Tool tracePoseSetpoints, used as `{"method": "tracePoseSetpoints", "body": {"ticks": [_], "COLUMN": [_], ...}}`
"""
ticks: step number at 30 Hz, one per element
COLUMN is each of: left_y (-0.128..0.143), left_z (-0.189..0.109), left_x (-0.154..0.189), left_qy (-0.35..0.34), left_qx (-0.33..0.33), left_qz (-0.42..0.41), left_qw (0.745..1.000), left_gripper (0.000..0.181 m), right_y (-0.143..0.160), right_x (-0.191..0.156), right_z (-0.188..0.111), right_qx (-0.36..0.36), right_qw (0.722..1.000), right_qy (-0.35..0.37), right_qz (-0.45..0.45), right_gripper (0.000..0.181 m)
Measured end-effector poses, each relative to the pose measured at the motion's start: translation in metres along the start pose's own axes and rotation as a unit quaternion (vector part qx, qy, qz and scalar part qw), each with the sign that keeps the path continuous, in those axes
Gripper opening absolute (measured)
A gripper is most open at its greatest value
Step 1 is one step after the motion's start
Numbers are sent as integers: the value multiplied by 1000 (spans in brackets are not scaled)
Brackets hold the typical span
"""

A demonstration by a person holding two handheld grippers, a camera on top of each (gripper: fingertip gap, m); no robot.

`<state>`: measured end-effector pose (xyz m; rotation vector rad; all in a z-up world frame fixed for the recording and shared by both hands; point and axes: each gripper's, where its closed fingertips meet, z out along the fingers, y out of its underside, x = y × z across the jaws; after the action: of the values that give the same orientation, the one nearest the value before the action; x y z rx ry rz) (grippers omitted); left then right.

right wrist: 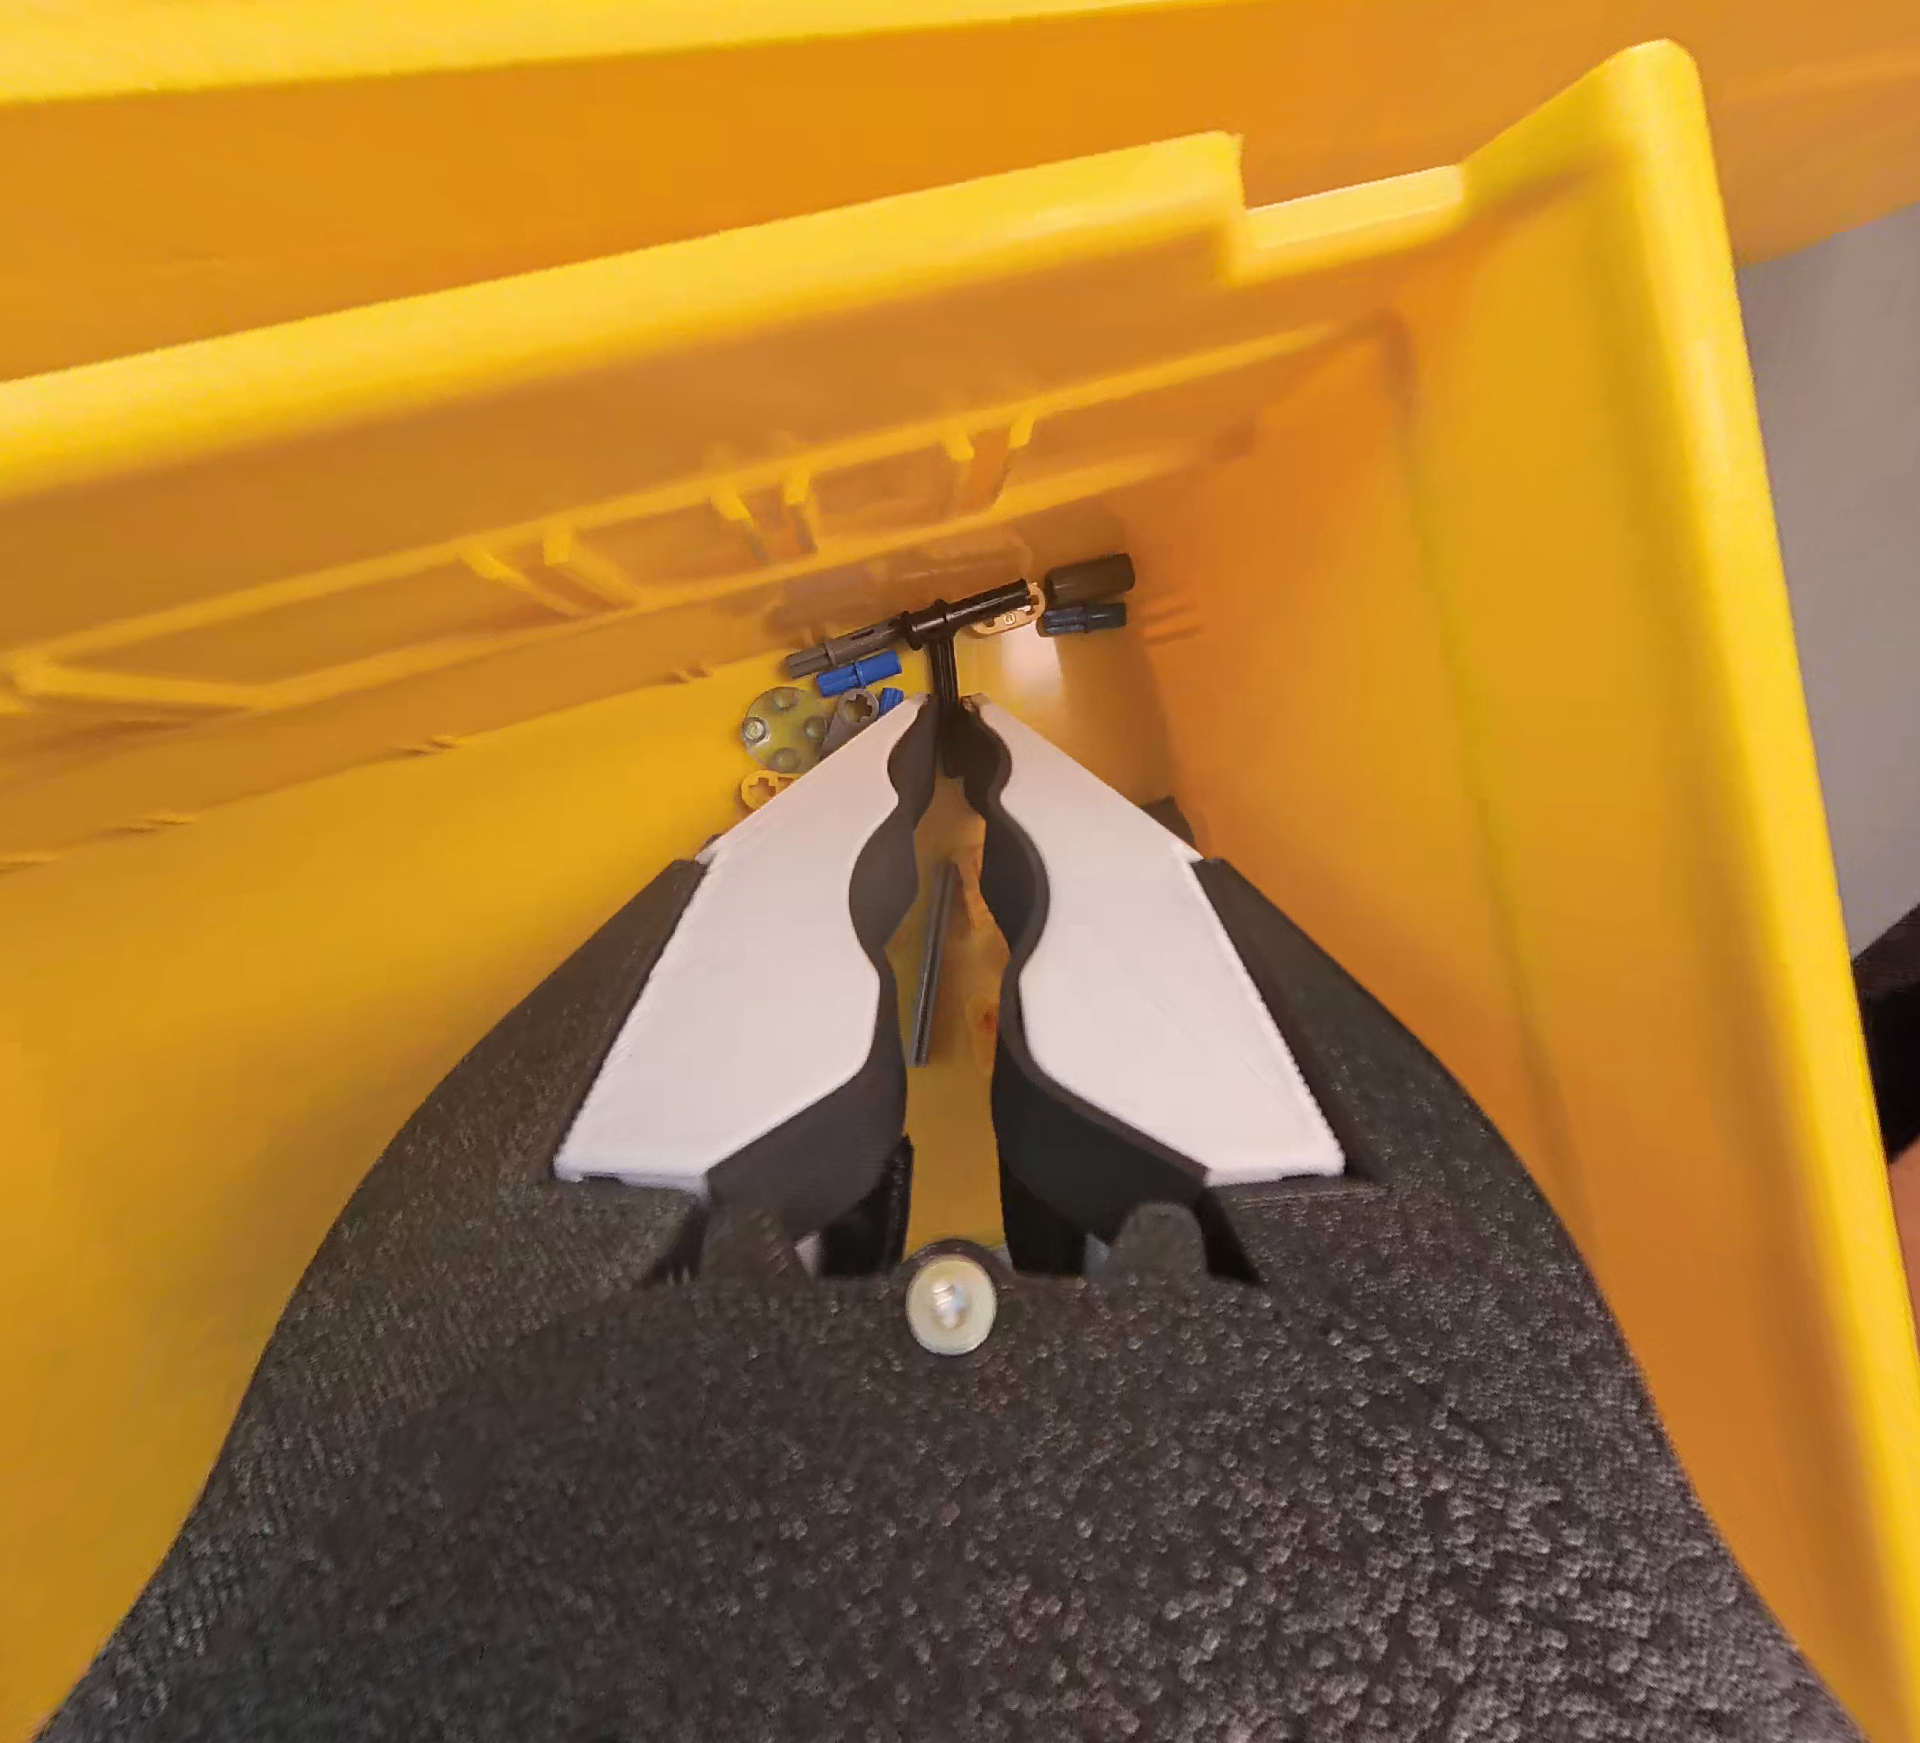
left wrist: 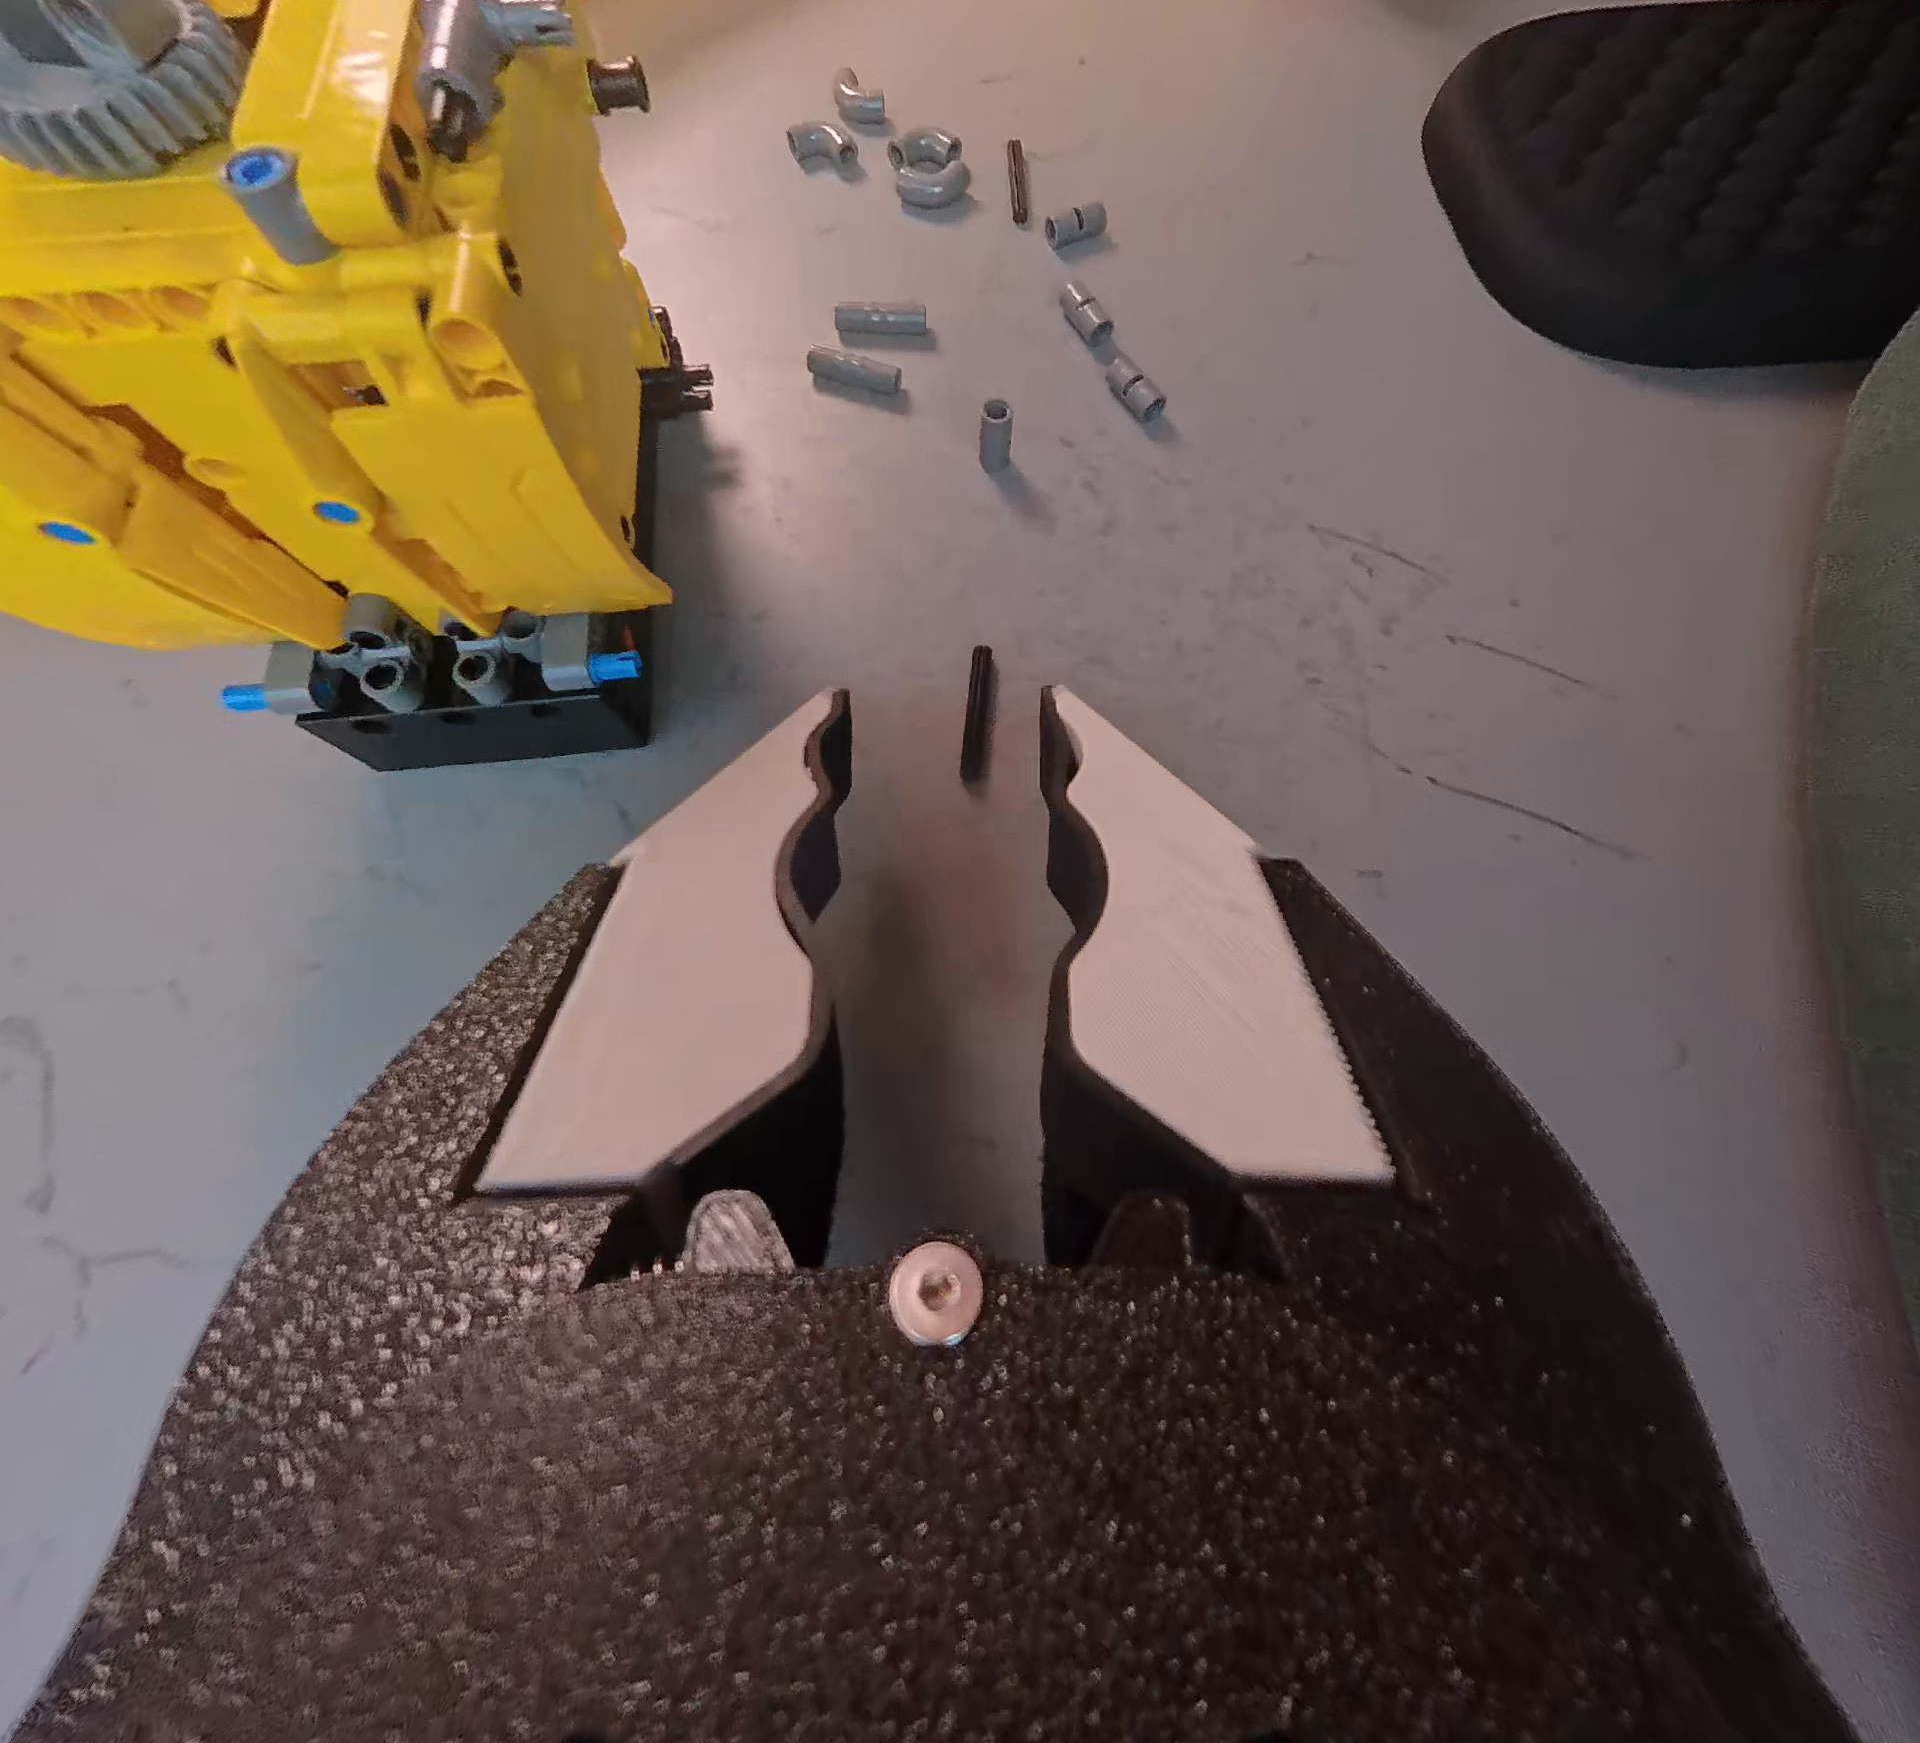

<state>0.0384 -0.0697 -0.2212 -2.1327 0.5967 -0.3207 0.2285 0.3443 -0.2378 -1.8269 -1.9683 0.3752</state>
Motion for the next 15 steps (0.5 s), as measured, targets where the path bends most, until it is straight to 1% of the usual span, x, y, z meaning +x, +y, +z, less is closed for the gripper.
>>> {"method": "tracePoseSetpoints", "body": {"ticks": [4,7,8,10,12,14,15], "left_y": [-9,-17,-19,-24,-29,-34,-36], "left_z": [-2,-7,-8,-11,-13,-15,-16], "left_x": [2,7,8,10,10,11,13], "left_qy": [11,29,33,42,50,56,59], "left_qx": [25,50,59,75,89,103,109], "left_qz": [-11,-26,-30,-40,-50,-55,-57], "left_qw": [1000,998,997,995,994,992,991], "left_gripper": [35,35,35,35,34,34,34], "right_y": [-1,0,-5,-21,-39,-64,-78], "right_x": [1,2,4,9,15,9,-2], "right_z": [1,-5,-13,-40,-77,-120,-141], "right_qx": [18,11,25,64,110,174,207], "right_qw": [999,999,998,994,981,964,955], "right_qy": [-13,26,44,91,157,200,214], "right_qz": [41,23,22,22,18,15,8], "right_gripper": [3,3,2,3,3,3,3]}}
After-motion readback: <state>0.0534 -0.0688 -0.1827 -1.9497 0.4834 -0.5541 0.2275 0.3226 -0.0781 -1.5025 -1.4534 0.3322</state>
